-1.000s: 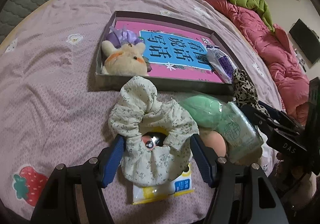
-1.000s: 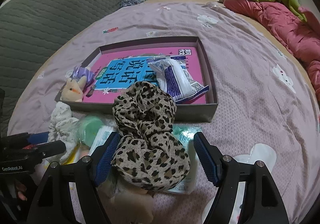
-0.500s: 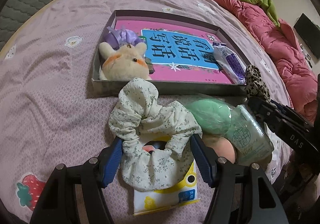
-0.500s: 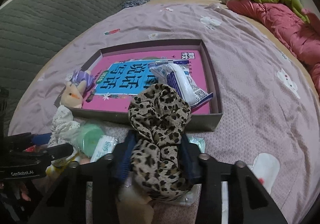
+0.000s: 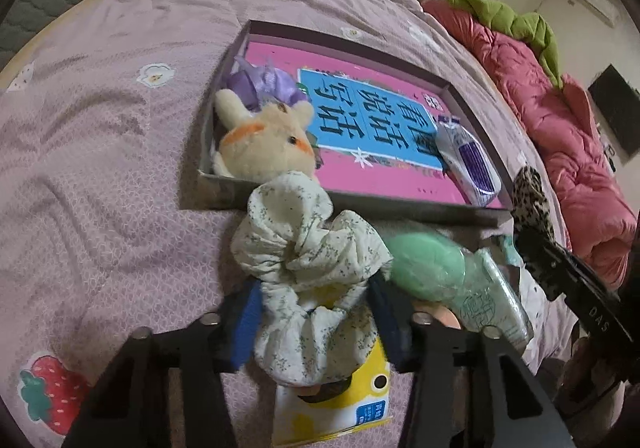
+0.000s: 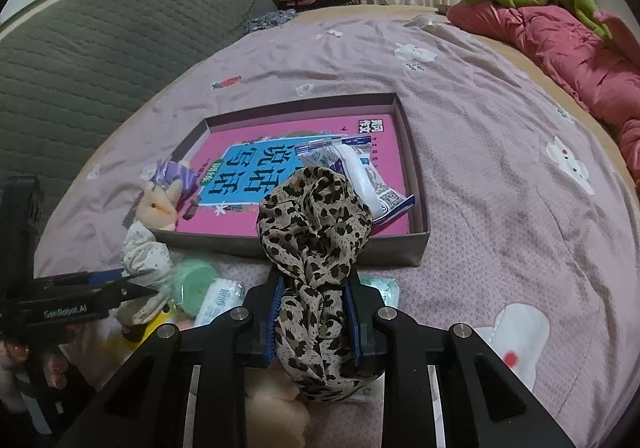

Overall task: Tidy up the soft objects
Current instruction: 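Grasp the leopard-print scrunchie with the right tool while the left tool grasps the white floral scrunchie, then carry both scrunchies over the tray with both tools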

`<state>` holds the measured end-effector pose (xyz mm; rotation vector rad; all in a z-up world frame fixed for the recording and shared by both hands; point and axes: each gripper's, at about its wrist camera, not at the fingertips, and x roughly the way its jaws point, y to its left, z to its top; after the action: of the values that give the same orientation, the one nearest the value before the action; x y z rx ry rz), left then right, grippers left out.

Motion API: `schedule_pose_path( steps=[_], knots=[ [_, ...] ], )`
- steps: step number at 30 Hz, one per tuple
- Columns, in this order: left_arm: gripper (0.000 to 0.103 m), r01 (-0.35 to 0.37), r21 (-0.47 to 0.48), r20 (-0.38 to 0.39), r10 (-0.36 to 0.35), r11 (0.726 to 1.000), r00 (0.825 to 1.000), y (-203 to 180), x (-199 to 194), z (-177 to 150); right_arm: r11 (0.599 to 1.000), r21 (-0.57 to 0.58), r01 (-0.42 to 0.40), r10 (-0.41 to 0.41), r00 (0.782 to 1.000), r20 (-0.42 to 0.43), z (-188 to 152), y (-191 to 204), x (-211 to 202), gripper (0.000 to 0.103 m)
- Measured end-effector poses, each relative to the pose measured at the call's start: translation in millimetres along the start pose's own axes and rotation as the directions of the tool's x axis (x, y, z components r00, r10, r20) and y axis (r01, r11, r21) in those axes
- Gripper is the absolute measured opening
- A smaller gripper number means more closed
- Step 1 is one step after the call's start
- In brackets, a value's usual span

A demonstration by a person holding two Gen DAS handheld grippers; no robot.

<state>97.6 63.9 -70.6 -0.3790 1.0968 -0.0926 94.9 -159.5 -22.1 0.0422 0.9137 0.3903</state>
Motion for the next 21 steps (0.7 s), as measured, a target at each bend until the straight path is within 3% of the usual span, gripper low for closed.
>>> schedule_pose_path(
  steps=[2, 7, 21],
  knots=[
    [0.035, 0.008, -0.011, 0.005, -0.008, 1.0, 1.0, 4, -2, 1, 1.0, -0.003, 0.0, 0.0, 1.0, 0.001, -1, 1, -1, 0.027],
    [0.023, 0.026, -0.03, 0.025, -0.025, 0.999, 0.999, 11, -8, 1, 1.0, -0.003, -0.006, 0.006, 1.0, 0.005, -1, 4, -3, 0.027],
    [0.022, 0.05, -0.013, 0.114, -0.048, 0.999, 0.992, 3, -44, 8, 1.0, -0.011, -0.012, 0.012, 0.999, 0.043, 4, 8, -16, 0.027]
  ],
)
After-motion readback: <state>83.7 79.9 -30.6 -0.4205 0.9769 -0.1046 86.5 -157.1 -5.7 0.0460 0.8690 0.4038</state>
